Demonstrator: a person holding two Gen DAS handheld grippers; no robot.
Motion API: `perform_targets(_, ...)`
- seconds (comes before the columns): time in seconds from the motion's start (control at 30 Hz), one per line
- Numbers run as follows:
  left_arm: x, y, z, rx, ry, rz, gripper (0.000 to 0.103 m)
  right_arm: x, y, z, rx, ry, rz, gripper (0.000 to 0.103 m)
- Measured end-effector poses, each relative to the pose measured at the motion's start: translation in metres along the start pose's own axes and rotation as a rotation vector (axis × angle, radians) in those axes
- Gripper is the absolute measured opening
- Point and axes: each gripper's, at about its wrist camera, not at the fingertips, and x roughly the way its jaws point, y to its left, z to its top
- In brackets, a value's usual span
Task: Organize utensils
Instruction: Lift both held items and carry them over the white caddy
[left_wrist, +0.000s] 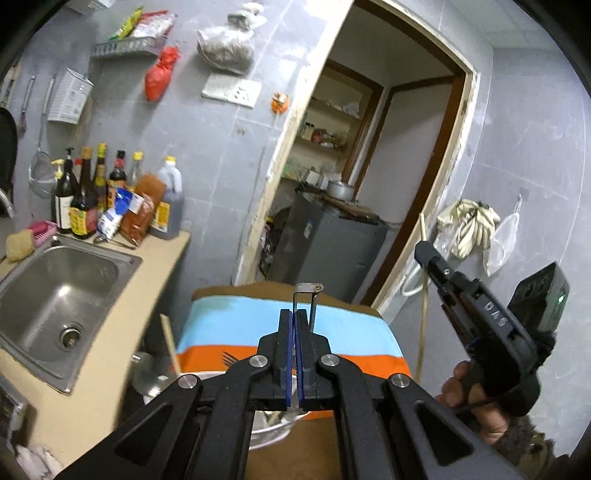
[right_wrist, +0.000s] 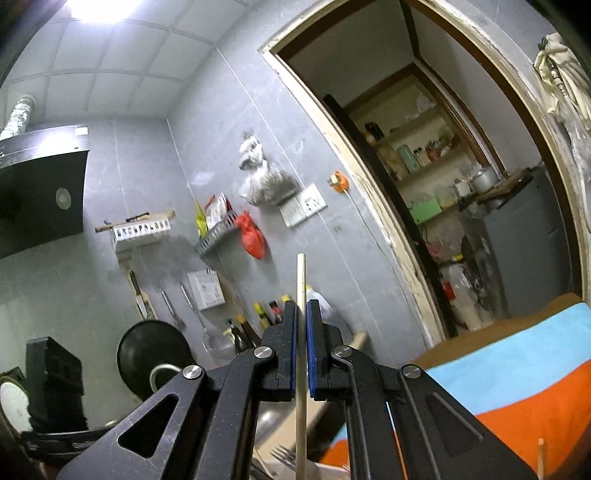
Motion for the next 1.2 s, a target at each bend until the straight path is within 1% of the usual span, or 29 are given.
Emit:
perform_targets(0.13,-0.015,0.022,0.007,0.008,-0.032,0.059,0.002,0.02,0.016,-0.015,-0.015,-0.025,-0.013,0.004)
perform_targets(0.27,-0.018,0.044,0.006,0.02,-0.037,0.13,0.002,0.033,0.018,-0.032,-0.016,-0.037,-0.05,0.004)
perform_targets(0.37,-0.015,0.057,0.001,0.029,-0.026,0.158,0.002,0.04,0.011,-0.043,-0.005,-0.046,-0.078,0.004)
perform_targets(0.53,-0.001,0.074,-0.011,0.031,0.006,0.173,0.002,0.046,0.0,-0.059,-0.007,-0.055,-0.146,0.004)
perform_targets(0.77,0.02,0.077,-0.026,0.056,0.038,0.16,0.002,0.049,-0.011,-0.076,-0.034,-0.071,-0.223,0.004)
perform_targets(0.97,0.031,0.078,-0.036,0.052,0.058,0.152,0.002,0.053,-0.011,-0.084,-0.069,-0.063,-0.248,0.004)
perform_targets(1.2,0.038,0.079,-0.039,0.05,0.076,0.148,0.002,0.054,-0.009,-0.087,-0.113,-0.044,-0.241,0.005)
